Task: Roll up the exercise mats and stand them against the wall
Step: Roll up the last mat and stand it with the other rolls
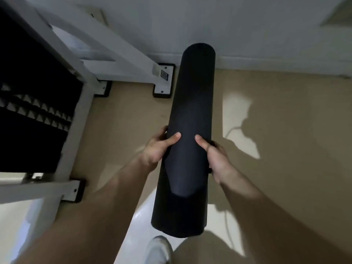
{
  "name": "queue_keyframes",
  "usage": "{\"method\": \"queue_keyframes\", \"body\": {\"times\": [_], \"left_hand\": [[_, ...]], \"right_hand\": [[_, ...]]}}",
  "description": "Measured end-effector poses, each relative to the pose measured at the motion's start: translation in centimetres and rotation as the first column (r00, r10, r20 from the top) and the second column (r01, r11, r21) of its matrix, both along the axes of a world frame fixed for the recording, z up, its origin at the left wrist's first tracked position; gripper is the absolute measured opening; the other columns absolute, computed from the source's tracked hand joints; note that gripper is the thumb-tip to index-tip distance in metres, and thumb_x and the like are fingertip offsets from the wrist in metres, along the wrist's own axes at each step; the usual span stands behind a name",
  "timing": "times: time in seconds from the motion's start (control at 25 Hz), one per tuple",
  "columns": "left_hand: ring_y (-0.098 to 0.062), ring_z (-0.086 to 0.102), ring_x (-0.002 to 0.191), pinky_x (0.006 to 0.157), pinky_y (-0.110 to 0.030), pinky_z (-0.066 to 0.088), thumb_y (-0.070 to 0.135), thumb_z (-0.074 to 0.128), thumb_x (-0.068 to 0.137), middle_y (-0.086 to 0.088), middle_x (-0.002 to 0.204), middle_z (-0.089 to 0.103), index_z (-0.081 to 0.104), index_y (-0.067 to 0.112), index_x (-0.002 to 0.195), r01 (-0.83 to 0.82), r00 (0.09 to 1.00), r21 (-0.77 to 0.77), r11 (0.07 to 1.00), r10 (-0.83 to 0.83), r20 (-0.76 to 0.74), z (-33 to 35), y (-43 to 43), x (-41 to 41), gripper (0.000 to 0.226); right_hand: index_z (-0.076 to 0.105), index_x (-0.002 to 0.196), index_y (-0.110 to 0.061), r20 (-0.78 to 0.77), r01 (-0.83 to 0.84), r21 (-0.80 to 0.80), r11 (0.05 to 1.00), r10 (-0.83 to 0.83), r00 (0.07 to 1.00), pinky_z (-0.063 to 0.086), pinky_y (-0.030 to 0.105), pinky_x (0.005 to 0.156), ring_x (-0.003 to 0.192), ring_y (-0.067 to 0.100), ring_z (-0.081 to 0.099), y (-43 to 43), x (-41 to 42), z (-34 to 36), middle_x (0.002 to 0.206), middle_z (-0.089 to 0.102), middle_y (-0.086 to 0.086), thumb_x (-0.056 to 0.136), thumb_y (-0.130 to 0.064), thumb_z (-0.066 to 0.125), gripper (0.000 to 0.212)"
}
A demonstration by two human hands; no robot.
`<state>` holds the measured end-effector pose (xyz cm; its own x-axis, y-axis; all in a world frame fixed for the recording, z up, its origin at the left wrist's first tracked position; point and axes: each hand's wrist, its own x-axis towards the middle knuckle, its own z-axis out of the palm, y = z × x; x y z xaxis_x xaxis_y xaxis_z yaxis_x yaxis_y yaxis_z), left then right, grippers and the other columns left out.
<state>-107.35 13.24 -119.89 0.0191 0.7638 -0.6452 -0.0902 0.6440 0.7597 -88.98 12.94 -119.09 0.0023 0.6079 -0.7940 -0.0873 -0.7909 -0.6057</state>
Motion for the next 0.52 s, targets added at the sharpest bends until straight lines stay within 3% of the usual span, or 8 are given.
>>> {"method": "queue_keyframes", "body": {"times": [0.2,0.28,0.4,0.52], "left_hand": [[-0.018,0.052,0.136,0.114,-0.041,0.043,0.033,0.074,0.092,0.004,0.150,0.050,0.043,0.024,0.152,-0.015,0.992,0.013,1.000,0.017,-0.126,-10.7,4.3,-3.3,0.068],[-0.018,0.048,0.138,0.116,-0.041,0.040,0.024,0.066,0.098,0.002,0.151,0.049,0.040,0.022,0.154,-0.024,0.975,0.063,0.998,0.038,-0.221,-12.2,5.6,-3.9,0.061],[-0.022,0.053,0.134,0.115,-0.040,0.041,0.021,0.061,0.100,-0.004,0.149,0.054,0.045,0.019,0.152,0.028,0.892,0.082,0.996,0.012,-0.452,-10.9,5.7,-3.9,0.054],[-0.024,0.056,0.131,0.113,-0.039,0.043,0.035,0.062,0.097,0.000,0.146,0.057,0.046,0.024,0.151,0.168,0.785,-0.024,0.985,-0.149,-0.602,-5.9,2.0,-2.4,0.057]], "right_hand": [[0.070,0.124,-0.015,-0.021,0.026,0.048,0.999,-0.025,0.999,0.058,0.019,0.062,0.088,0.010,0.076,4.5,-4.2,-10.4,0.110,0.079,0.001,0.092,-0.038,0.076,0.040],[0.069,0.127,-0.013,0.029,0.004,0.107,0.994,-0.007,1.000,0.063,0.029,0.083,0.097,0.018,0.076,6.3,-5.7,-12.1,0.114,0.078,0.004,0.088,-0.042,0.080,0.050],[0.061,0.138,-0.012,0.229,-0.158,0.112,0.981,0.129,0.965,0.052,0.043,0.108,0.117,0.028,0.069,6.8,-6.2,-11.4,0.128,0.072,0.005,0.076,-0.065,0.078,0.084],[0.036,0.156,-0.011,0.467,-0.359,-0.009,0.933,0.322,0.824,0.039,0.045,0.117,0.141,0.037,0.047,4.4,-4.3,-5.8,0.158,0.042,0.013,0.093,-0.066,0.061,0.088]]}}
